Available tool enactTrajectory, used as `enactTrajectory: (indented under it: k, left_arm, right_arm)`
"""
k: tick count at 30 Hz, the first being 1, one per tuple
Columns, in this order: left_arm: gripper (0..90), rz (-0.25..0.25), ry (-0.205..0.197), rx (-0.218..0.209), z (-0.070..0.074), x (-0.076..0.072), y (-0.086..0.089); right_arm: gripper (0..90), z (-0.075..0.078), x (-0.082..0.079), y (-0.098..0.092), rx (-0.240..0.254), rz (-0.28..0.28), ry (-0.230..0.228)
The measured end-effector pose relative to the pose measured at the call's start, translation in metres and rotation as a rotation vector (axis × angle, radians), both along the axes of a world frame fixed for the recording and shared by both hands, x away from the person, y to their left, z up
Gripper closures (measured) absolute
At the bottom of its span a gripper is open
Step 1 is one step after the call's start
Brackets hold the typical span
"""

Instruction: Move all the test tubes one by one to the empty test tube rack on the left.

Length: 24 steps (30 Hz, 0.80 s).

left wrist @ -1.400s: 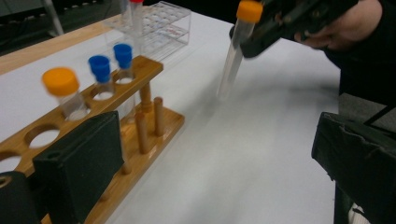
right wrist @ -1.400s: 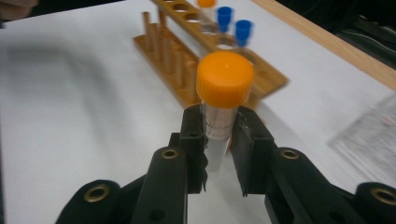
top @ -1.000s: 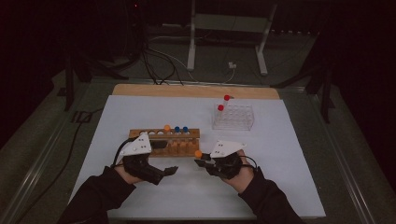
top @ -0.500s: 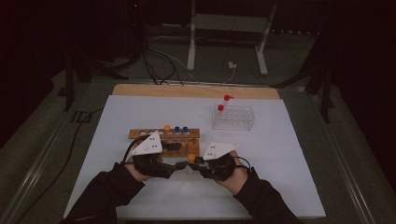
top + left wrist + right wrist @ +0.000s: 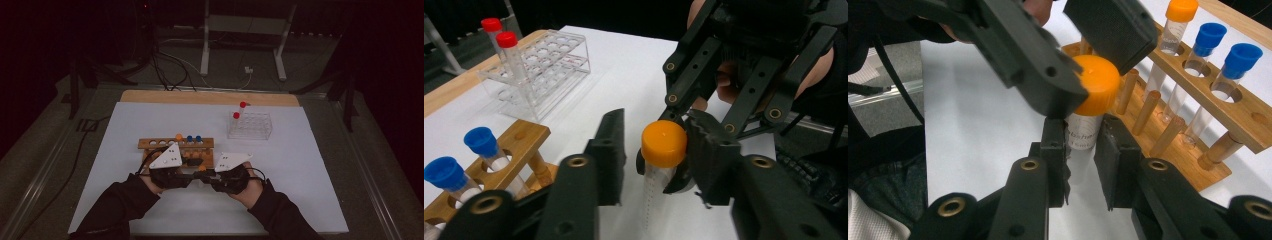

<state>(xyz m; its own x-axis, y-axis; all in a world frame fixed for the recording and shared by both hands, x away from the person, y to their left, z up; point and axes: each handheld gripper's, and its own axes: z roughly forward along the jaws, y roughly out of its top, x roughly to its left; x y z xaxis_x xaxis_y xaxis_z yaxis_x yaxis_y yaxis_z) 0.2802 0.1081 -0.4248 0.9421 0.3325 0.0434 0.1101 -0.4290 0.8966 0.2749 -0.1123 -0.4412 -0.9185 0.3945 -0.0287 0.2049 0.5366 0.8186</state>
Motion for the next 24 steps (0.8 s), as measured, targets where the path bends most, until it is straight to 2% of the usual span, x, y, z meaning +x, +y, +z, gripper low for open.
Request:
enactTrajectory:
  k: [5, 13, 17, 24]
  left_arm:
    - [70.5, -0.013, 0.001, 0.008, -0.001, 0.000, -0.003]
    - [71.9, -0.019, -0.004, 0.013, 0.000, 0.000, -0.002]
    - [72.0, -0.019, 0.000, 0.001, 0.003, 0.000, 0.000]
    - [71.9, 0.005, -0.011, -0.028, 0.016, 0.002, 0.011]
  right_arm:
    - [75.0, 0.001, 0.001, -0.001, 0.000, -0.006, -0.001]
    - [74.8, 0.001, 0.001, -0.001, 0.007, -0.004, 0.004]
    - [73.7, 0.002, 0.001, -0.001, 0.023, -0.004, 0.006]
    - [59.6, 0.007, 0.002, -0.009, 0.044, -0.037, -0.017]
